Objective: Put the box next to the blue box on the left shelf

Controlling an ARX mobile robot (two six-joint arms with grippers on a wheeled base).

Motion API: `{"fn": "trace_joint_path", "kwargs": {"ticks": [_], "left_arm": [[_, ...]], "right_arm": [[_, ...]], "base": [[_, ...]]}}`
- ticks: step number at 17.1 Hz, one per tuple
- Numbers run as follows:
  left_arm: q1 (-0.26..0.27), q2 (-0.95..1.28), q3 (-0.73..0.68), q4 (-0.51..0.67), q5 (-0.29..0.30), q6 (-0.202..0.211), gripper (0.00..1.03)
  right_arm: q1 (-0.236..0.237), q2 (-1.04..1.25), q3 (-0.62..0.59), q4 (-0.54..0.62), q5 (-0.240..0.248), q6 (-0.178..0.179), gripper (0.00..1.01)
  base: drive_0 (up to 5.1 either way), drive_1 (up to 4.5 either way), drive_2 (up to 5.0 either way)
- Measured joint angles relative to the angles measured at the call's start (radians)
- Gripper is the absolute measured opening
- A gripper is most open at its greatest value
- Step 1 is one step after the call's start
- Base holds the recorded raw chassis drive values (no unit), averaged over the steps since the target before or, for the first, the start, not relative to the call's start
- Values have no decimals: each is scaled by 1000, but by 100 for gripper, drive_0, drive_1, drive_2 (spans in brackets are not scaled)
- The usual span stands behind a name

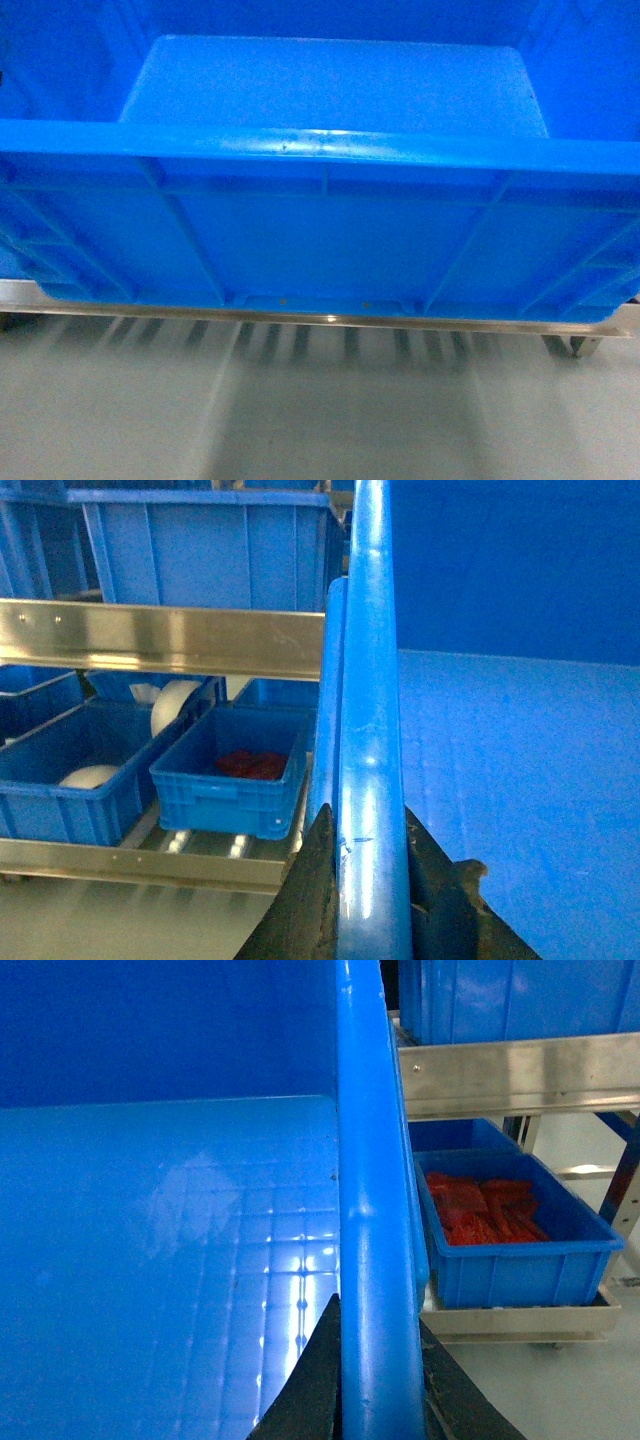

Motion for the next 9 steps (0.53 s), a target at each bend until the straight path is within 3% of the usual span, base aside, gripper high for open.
{"fn": "trace_joint_path", "kwargs": {"ticks": [9], "left_arm": [[-1, 0, 0, -2, 0, 0, 10]], "right_arm": [[-4, 0, 0, -1, -2, 0, 8]], "base": [[-505, 240, 240]]}}
